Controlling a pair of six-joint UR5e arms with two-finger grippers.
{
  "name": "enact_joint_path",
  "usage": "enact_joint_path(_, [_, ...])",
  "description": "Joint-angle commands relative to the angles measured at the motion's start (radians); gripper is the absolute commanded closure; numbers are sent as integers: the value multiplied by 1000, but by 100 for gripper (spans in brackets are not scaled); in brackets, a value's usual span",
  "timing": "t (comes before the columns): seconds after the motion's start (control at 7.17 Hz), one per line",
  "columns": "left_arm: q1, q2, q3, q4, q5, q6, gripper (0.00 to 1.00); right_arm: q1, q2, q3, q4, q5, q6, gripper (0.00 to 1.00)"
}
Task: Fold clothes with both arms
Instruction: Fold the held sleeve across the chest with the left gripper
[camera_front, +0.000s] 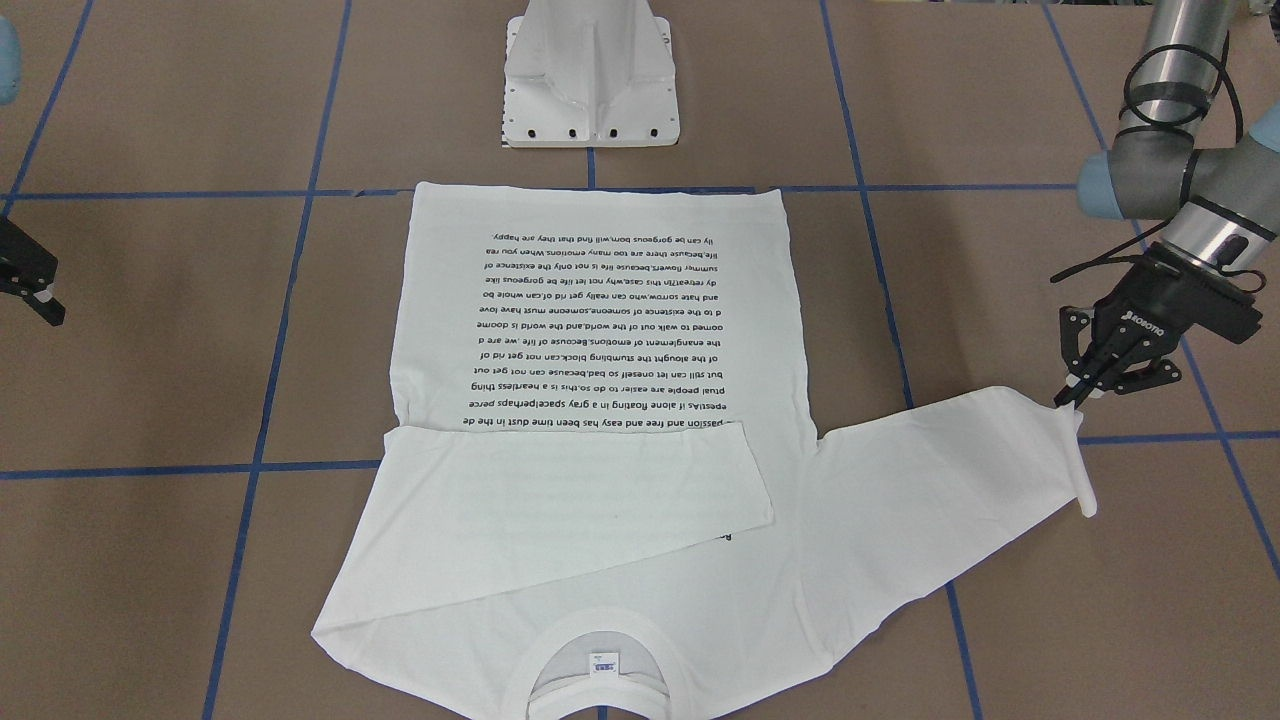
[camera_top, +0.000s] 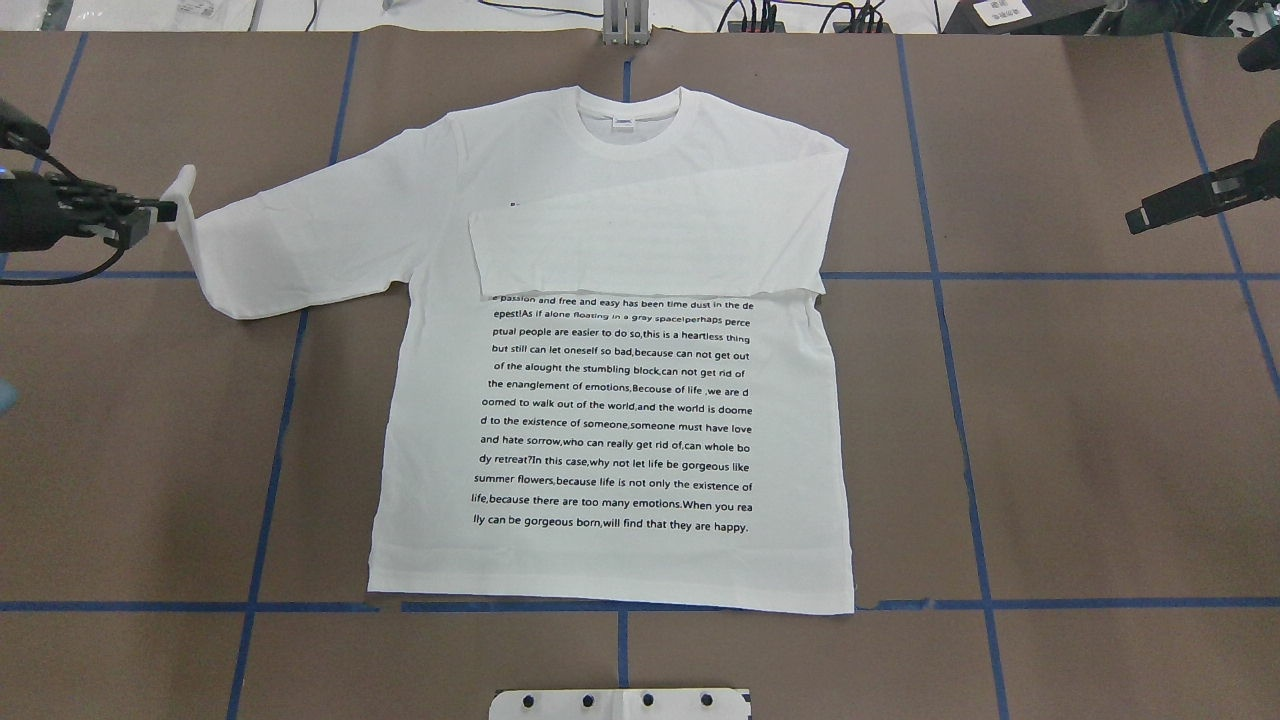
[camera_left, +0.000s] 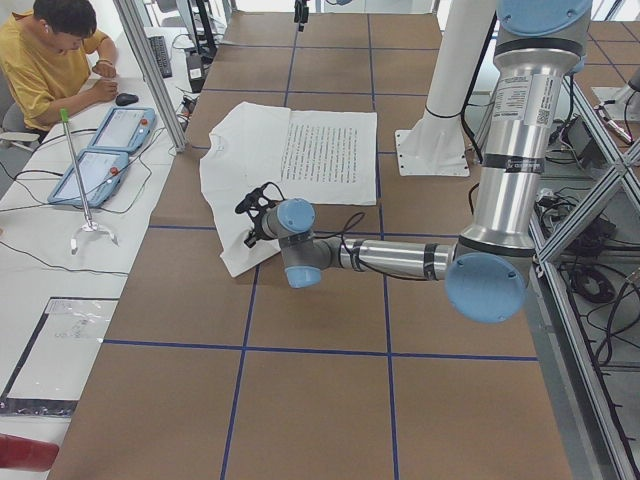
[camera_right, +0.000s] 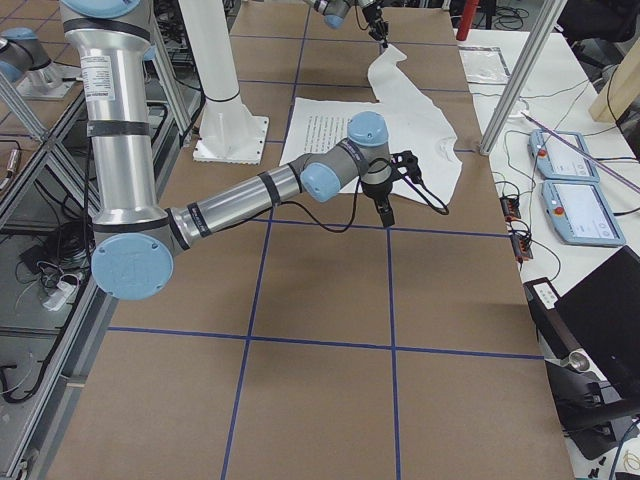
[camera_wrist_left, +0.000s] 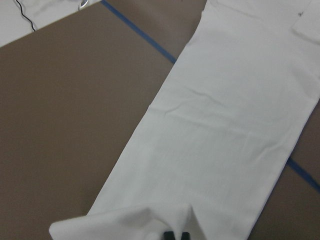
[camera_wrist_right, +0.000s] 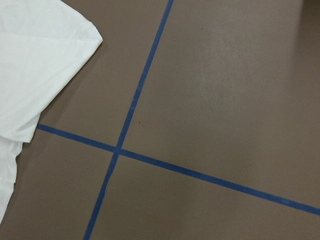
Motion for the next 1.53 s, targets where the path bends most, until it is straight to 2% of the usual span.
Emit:
enact_joint_path(0.0, [31,-191,11,99,11,-251,100,-1,0,-1,0,0,0,0])
enact_joint_path(0.14, [84,-274,14,147,35,-325,100,0,-2,-1,0,-1,1,0])
enact_joint_path(0.56, [287,-519,15,309,239,-574,100,0,-3,-4,0,-1,2,0])
enact_joint_path(0.98, [465,-564,26,301,383,-582,100,0,-5,-4,0,-3,2,0])
enact_joint_path(1.39, [520,-596,58,299,386,-512,100,0,-5,-4,0,-5,2,0])
